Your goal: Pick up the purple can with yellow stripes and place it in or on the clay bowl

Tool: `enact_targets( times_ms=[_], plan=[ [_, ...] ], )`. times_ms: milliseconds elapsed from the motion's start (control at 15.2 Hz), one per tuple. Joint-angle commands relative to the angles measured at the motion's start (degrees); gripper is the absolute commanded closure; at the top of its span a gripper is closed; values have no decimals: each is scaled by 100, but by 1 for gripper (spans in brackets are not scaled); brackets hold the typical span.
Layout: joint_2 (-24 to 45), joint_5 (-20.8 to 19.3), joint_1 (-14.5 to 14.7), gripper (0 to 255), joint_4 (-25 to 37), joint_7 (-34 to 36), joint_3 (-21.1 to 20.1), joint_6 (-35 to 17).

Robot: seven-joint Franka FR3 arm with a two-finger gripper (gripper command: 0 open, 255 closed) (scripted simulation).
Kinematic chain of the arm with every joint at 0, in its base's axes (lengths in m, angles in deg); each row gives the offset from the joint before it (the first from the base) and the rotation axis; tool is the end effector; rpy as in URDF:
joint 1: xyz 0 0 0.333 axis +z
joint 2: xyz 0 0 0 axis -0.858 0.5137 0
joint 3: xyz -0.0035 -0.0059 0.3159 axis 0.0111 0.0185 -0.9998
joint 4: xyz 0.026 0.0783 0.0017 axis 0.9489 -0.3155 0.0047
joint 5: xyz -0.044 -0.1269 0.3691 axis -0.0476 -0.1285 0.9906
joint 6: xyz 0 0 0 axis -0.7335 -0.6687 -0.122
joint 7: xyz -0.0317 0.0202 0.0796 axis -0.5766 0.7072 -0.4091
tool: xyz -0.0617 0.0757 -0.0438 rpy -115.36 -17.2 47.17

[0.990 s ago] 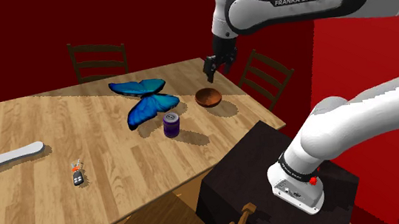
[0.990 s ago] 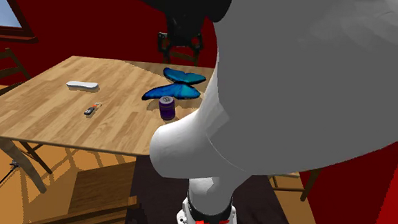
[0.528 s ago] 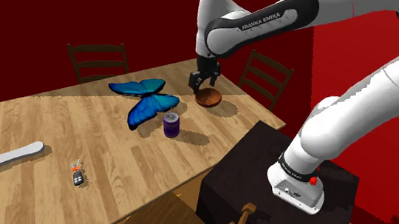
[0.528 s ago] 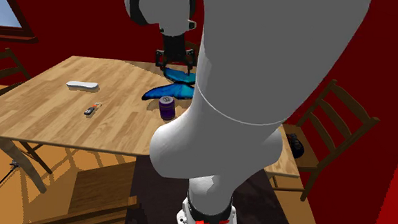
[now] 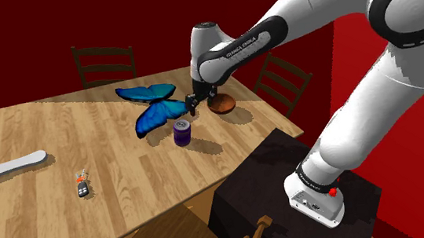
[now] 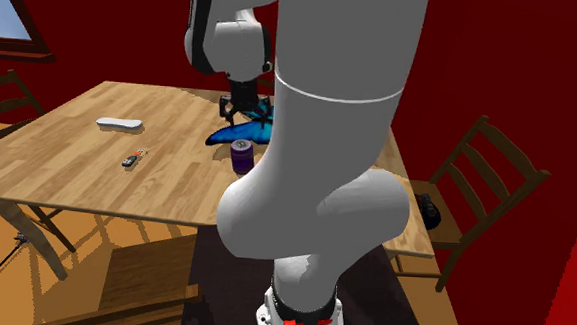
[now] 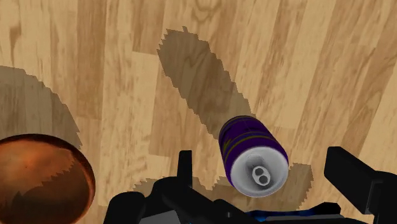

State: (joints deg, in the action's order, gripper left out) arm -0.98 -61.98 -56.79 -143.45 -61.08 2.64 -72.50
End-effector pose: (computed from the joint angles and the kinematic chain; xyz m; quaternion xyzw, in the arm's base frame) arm 0.4787 0.1030 0.3338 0.9991 -0.0419 0.0021 0.0096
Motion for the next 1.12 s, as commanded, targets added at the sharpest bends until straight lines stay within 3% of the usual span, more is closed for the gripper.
enact_targets(
  times_ms=[0, 528, 1056],
  plan=[
    [454, -79, 6, 0, 141, 100, -16, -306],
    [2258, -443, 193, 0, 1102, 544, 48, -1109],
    [2770, -587, 270, 0, 1144, 645, 150, -1574]
  ],
)
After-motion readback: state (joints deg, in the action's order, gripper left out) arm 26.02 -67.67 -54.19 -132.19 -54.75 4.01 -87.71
